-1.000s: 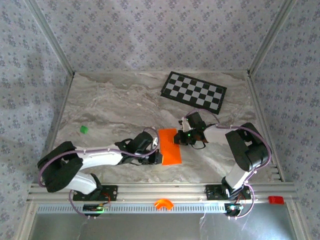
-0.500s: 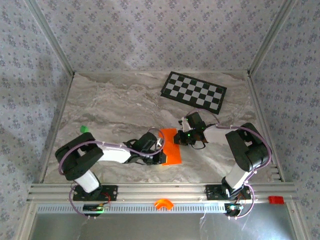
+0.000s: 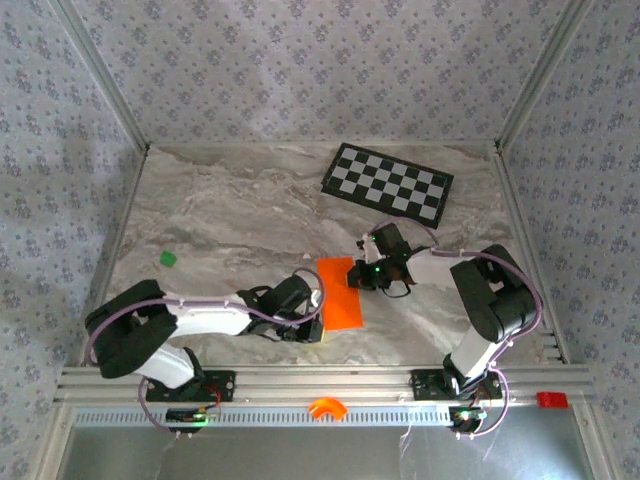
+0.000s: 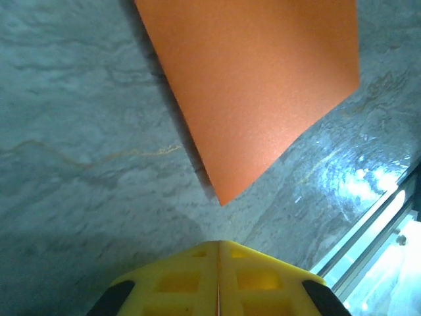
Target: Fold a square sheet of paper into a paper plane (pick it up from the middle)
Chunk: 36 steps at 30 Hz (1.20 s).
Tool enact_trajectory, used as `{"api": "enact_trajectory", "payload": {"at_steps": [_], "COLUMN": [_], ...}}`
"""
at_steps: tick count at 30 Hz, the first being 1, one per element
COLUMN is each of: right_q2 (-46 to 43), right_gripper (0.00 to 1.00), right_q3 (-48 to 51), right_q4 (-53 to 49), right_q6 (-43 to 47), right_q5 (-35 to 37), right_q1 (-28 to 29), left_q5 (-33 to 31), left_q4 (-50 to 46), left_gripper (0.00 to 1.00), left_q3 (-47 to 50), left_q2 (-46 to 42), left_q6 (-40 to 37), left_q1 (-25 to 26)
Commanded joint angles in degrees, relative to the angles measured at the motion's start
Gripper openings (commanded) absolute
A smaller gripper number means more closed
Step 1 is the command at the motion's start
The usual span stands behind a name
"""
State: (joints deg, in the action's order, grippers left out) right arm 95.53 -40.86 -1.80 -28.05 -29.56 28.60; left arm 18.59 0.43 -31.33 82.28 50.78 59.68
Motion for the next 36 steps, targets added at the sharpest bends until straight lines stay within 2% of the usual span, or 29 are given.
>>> {"api": "enact_trajectory", "payload": {"at_steps": [1, 6, 8, 11, 13, 18, 23, 25, 32, 36], "right_q2": [3.79, -0.87, -5.15, -12.13, -16.36, -25.58, -29.33, -29.80, -32.04, -31.09], "right_gripper": [0.00, 0.03, 0.09, 0.23, 0.26, 0.27, 0.26, 0.27, 0.43, 0.45], "right_q3": [0.94, -6.59, -8.21, -7.94, -6.44, 3.05, 9.98, 11.95, 16.46, 17.31], "right_q4": [-10.78, -14.30, -15.44, -18.19, -20.35, -19.51, -15.46, -13.84, -12.20, -12.32], "right_q6": [0.11, 0.10, -0.15, -0.41, -1.32, -6.39, -12.74, -14.80, -19.10, -19.53], "right_q5": [6.41, 4.11, 4.07, 7.06, 10.13, 11.80, 0.15, -1.24, -0.05, -2.34], "right_q1": [1.26, 2.48, 2.47, 2.08, 1.66, -0.01, -0.51, 0.86, 3.73, 3.79], "left_q5": [-4.06, -4.22, -3.34, -0.82, 0.35, 3.54, 6.37, 6.27, 6.70, 6.56], "left_q4": [-2.62, -2.25, -0.11, 3.45, 3.95, 4.90, 5.15, 4.27, 2.58, 2.03], "left_gripper": [0.09, 0.10, 0.10, 0.12, 0.14, 0.14, 0.14, 0.15, 0.14, 0.14], "left_q3": [-0.68, -1.88, -2.26, -4.09, -6.45, -14.40, -21.03, -23.22, -26.94, -26.64], "left_q2": [-5.33, -8.83, -9.03, -7.10, -4.44, 5.96, 16.14, 18.74, 24.36, 25.62], "left_q6": [-0.73, 0.50, 1.60, 2.45, 2.27, 0.49, -0.12, -0.82, -2.31, -2.92], "left_q1": [-1.25, -8.94, -12.81, -17.05, -18.45, -19.77, -21.35, -21.79, -22.70, -22.86]}}
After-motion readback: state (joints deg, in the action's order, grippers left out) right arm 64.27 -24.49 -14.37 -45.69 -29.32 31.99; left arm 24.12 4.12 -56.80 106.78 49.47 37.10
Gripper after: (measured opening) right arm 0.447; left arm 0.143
